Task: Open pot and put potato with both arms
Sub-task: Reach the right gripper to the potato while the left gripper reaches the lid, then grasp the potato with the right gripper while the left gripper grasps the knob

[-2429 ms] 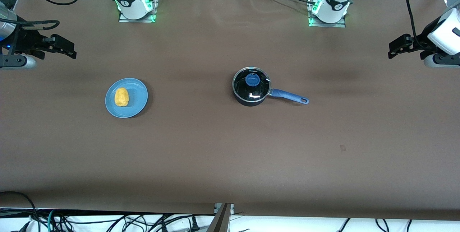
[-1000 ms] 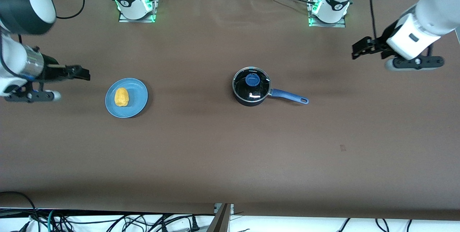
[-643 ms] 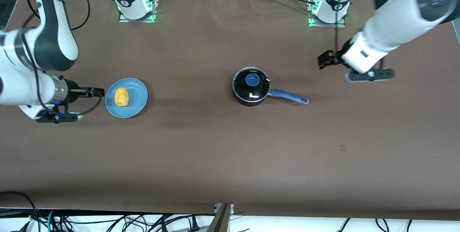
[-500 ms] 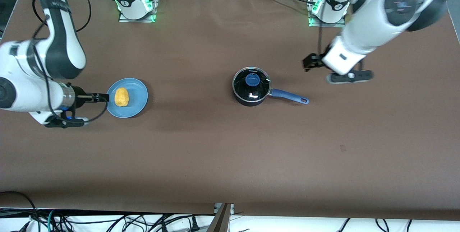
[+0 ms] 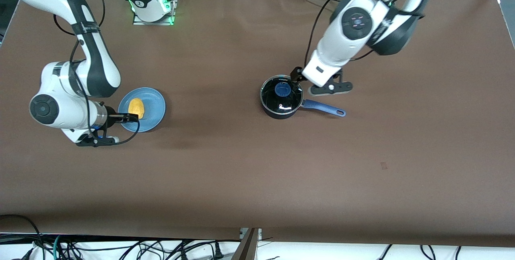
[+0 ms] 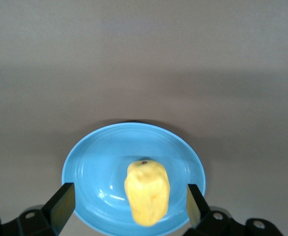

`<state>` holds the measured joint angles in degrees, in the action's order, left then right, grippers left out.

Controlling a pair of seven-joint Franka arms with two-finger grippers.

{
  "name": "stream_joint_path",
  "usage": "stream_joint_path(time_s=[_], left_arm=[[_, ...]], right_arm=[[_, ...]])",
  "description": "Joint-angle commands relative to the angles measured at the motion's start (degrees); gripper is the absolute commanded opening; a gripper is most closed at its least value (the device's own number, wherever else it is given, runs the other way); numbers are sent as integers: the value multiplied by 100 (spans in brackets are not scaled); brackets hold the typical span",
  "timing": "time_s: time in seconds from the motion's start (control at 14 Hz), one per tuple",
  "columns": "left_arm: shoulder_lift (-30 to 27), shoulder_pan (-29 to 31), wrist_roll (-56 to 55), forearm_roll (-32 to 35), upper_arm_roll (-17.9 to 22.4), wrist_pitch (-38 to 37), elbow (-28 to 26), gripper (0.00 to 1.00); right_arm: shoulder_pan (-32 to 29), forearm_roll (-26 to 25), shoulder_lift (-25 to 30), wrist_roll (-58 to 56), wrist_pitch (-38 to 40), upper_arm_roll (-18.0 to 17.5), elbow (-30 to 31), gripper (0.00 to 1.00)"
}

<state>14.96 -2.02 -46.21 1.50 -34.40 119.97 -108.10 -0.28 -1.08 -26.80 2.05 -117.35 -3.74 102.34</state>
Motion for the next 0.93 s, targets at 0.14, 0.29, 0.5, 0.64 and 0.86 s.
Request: stream_joint_path(time_s=[0.14,0.29,0.5,0.64,0.86], left_arm=[[823,-475,-889,843,13,719,149,100],[999,-545,-899,852,13,870,148,100],[1210,-607,-907,852,30,1028,148,100],[1272,-633,-916,991,30,1037,157,100],[1351,-730,-1100,1107,48,1037,166,100]], right_arm=[[-16,-42,79,59,-578,-30,655,100],[-16,-42,61,50,-719,-30,813,100],[-25,-42,43,50,-1017,-22,1094,100],[-25,-42,43,50,-1245,-22,1270,100],[-69,-42,-9,-37,-1378,-13,1350,100]])
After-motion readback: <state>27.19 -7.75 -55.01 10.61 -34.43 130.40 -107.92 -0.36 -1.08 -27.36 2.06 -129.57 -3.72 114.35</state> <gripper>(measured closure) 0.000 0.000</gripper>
